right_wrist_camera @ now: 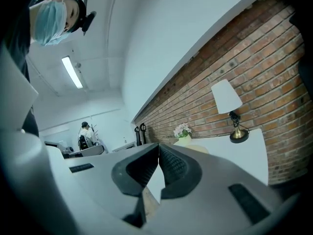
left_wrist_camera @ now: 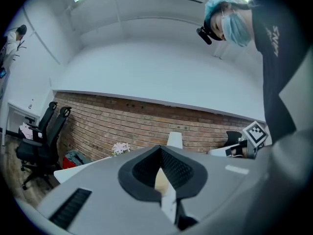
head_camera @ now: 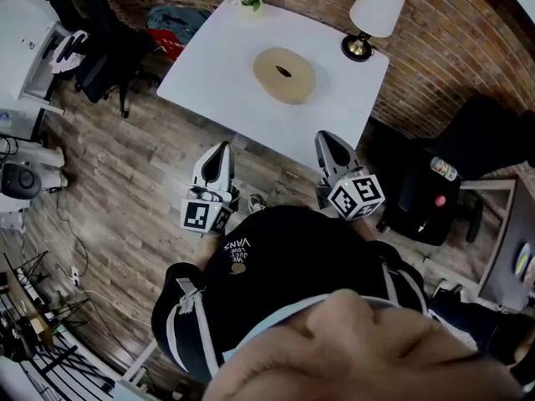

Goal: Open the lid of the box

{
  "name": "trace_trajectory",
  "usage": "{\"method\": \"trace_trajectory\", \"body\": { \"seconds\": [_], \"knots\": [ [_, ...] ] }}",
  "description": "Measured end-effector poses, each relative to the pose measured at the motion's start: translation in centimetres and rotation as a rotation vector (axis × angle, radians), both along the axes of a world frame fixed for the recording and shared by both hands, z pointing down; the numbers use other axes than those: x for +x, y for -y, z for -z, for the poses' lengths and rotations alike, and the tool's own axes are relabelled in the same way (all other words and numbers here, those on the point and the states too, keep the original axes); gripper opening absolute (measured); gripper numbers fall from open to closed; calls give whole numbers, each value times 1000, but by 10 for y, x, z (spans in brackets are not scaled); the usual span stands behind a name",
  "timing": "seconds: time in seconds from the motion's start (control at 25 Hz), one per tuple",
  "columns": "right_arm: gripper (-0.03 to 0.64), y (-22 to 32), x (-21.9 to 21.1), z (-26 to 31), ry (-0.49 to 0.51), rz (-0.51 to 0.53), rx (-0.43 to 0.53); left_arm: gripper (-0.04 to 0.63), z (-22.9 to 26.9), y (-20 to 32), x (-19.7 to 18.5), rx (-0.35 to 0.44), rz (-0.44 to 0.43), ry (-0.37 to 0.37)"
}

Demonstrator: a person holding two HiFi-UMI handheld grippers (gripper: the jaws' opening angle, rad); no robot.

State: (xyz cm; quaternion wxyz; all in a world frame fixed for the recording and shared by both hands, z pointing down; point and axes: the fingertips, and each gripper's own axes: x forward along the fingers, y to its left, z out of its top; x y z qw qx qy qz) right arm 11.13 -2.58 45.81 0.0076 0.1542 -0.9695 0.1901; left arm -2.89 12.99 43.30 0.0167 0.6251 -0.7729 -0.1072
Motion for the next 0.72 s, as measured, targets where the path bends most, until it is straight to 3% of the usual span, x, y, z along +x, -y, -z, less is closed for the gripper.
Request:
{"method": "trace_trajectory", "body": {
  "seconds": [0.36, 0.72],
  "knots": [
    [3, -21, -42, -2, 6, -137, -4, 9, -10, 5, -60, -60, -141, 47],
    [3, -25, -48, -17, -14, -239, -32, 9, -21, 13, -82, -57, -239, 52]
  ]
}}
